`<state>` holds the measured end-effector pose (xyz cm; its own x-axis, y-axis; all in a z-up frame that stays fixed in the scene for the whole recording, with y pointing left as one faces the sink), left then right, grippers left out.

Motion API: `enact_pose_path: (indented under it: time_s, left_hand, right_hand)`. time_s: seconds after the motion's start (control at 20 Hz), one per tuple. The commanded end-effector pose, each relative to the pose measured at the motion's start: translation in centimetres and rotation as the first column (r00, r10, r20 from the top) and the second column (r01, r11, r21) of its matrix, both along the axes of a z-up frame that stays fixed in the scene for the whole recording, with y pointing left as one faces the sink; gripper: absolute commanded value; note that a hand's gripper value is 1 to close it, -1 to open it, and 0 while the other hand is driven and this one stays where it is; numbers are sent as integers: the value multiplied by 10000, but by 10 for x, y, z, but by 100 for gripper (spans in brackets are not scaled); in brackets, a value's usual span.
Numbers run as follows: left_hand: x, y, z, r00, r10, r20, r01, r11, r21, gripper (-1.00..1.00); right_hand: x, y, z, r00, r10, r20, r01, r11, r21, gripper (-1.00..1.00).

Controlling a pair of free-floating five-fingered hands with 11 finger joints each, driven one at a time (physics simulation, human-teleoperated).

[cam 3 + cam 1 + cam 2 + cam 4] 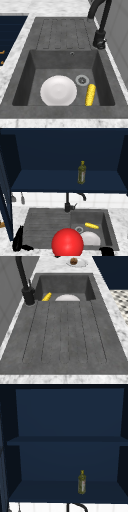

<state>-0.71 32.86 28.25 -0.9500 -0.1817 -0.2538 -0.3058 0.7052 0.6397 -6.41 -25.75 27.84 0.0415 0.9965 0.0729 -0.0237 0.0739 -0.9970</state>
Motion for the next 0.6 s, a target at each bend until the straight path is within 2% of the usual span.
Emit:
enact_pose_path:
  time_s: [0.0, 0.55]
  left_hand:
    - [2, 0, -2, 9996, -10, -290, 46, 9922, 1245, -100]
    - [10, 1, -5, 9995, -14, -322, 62, 9889, 1484, -100]
  right_hand:
    - [0, 0, 0, 10000, 0, 0, 0, 10000, 0, 0]
    - [0, 0, 0, 10000, 0, 0, 0, 10000, 0, 0]
